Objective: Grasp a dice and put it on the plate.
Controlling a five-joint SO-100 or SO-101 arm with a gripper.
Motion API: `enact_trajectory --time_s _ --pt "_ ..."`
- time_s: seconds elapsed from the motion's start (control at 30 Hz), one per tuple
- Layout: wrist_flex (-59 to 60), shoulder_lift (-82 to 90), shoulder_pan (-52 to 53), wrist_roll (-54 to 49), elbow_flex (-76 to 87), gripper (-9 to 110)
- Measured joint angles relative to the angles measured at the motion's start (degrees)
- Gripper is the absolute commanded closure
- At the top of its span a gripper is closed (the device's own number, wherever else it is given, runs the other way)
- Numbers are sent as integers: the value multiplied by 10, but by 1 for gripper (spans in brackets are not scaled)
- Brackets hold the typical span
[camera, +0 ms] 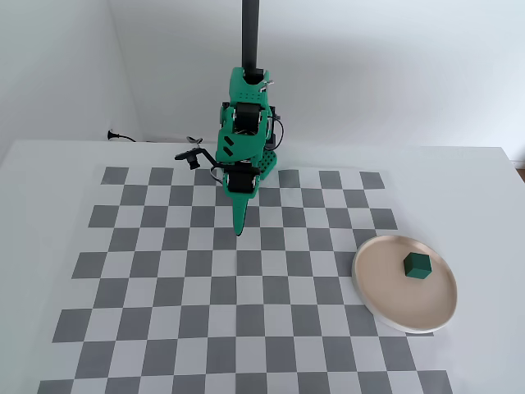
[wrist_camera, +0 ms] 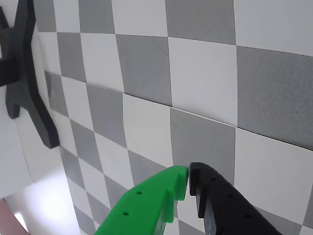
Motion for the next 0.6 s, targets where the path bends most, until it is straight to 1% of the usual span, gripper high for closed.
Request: enact_trajectory --time_s 0.27,0.37,0.5,0.6 --pt "0 0 -17 -15 0 105" --pt "0 0 -17 -15 0 98" --pt "0 0 -17 -15 0 105" --pt "0 0 -17 -15 0 106"
